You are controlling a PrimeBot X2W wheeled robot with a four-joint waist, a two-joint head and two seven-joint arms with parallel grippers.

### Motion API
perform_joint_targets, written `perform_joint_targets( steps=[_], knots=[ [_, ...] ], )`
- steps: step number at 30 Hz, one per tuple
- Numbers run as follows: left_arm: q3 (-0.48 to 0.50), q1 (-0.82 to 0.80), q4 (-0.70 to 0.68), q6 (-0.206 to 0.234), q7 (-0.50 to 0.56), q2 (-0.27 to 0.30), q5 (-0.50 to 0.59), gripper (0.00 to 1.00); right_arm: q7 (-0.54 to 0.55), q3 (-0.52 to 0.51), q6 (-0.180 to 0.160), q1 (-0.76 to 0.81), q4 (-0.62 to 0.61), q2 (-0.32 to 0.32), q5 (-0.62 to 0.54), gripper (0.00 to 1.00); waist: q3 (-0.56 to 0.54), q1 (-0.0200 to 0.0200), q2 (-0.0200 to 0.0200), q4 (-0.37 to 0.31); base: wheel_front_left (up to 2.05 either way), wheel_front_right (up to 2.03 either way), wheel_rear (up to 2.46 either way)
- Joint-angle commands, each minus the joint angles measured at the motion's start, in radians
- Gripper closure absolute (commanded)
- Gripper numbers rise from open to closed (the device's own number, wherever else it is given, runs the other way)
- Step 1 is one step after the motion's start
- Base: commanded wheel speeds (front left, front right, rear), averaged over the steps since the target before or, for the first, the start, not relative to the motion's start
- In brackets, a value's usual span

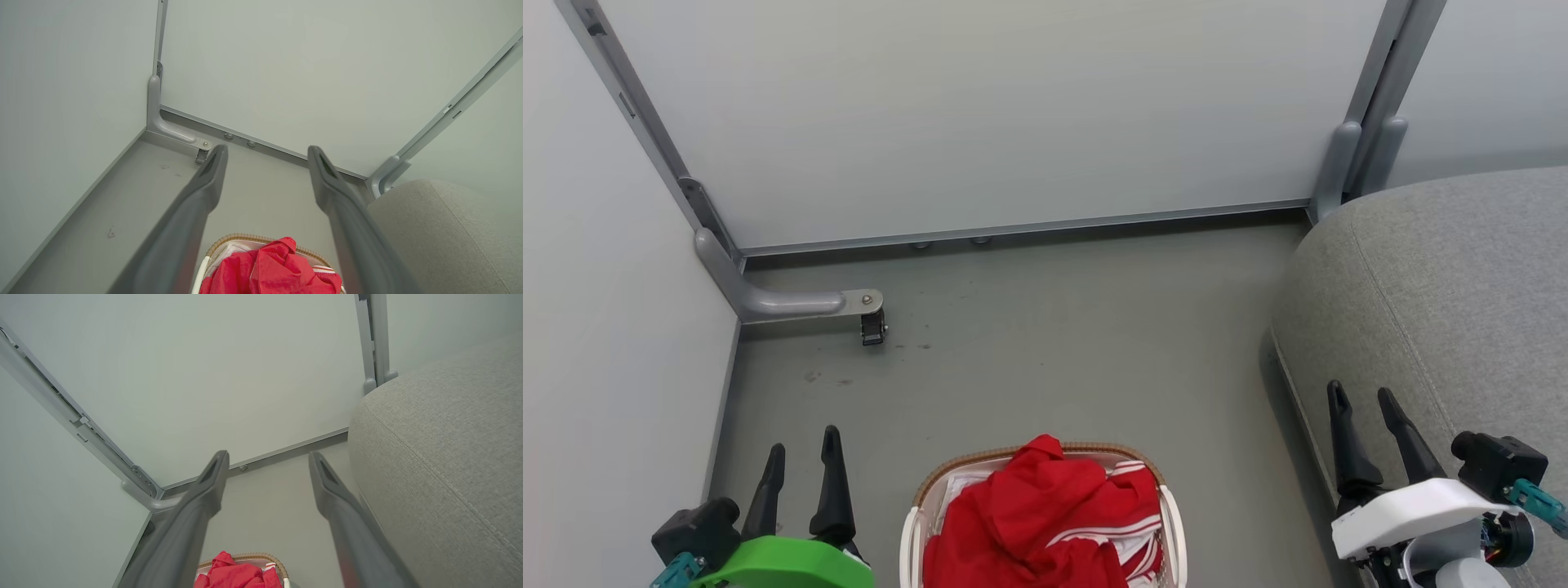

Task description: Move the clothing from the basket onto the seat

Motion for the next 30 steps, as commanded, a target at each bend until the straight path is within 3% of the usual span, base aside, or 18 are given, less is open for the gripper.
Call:
perform_joint_targets(
  steps=[1, 30],
  knots=[
    [-0.003, 0.004, -0.001, 0.0, -0.01, 0.008, 0.026, 0.0, -0.01, 0.002, 0.0, 0.004, -0.004, -0.006, -0.023, 0.0, 0.0, 0.0, 0.0, 0.001, 0.0, 0.0, 0.0],
    [-0.037, 0.006, 0.069, 0.003, -0.066, 0.009, 0.187, 0.0, -0.067, 0.015, 0.0, 0.01, 0.026, -0.009, -0.242, 0.0, -0.006, 0.0, 0.0, 0.002, 0.0, 0.0, 0.0]
  ],
)
